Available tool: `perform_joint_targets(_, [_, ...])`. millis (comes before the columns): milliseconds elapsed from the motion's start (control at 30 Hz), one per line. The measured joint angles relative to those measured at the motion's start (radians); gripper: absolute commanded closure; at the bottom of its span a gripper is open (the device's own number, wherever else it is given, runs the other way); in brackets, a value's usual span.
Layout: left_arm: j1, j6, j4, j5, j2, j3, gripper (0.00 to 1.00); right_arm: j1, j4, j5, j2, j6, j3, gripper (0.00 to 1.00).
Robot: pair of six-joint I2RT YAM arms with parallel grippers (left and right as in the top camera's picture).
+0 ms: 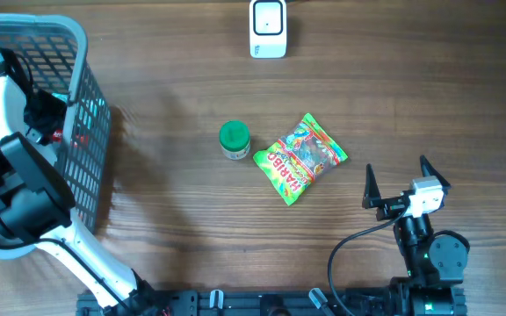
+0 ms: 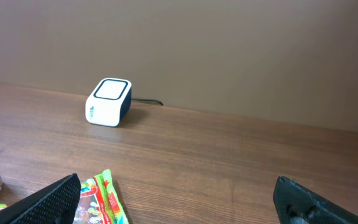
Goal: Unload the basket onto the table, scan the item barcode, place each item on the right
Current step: 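Reach into the basket and grasp the red Nescafe stick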
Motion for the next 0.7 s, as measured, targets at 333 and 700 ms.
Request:
perform_joint_targets(333, [0.001,0.251,-0.021,-0.023,0.0,0.0,0.22,0.0,0.0,0.0,0.0,0.0,0.0,0.0])
perform_joint_targets(700, [0.002,0.401,0.085,-0.072,-0.01,-0.073,0.36,0.0,0.0,0.0,0.0,0.0,0.0,0.0])
